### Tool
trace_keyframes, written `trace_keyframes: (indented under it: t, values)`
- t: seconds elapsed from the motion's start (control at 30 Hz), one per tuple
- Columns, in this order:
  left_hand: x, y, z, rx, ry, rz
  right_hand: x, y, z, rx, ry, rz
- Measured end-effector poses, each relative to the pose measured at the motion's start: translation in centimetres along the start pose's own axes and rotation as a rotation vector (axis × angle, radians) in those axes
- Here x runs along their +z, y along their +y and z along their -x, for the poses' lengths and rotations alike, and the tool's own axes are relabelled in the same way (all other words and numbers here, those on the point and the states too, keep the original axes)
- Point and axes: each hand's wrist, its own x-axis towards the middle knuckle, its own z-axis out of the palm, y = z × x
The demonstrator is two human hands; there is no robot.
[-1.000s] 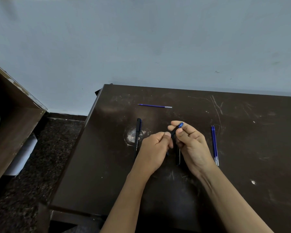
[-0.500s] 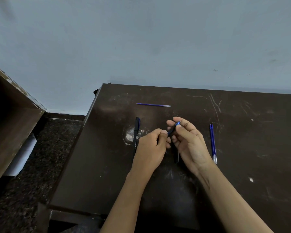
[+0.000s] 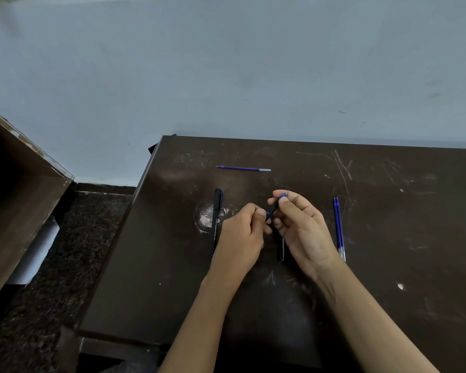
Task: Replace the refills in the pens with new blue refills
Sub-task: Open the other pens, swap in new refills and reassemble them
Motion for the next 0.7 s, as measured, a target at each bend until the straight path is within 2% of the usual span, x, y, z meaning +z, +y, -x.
trace_keyframes:
  t: [0.27, 0.5, 0.7]
  values:
    - [0.28, -0.29, -0.17, 0.028, 0.041, 0.001, -0.49, 0.16, -0.27, 0.015, 0.061, -0.009]
    - [0.06, -0.09, -0.11, 0.030, 0.016, -0.037, -0.34, 0.19, -0.27, 0.025, 0.026, -0.061]
    - [0.09, -0.26, -0.26, 0.124, 0.017, -0.086, -0.48, 0.40, -0.42, 0.051, 0.070, -0.101]
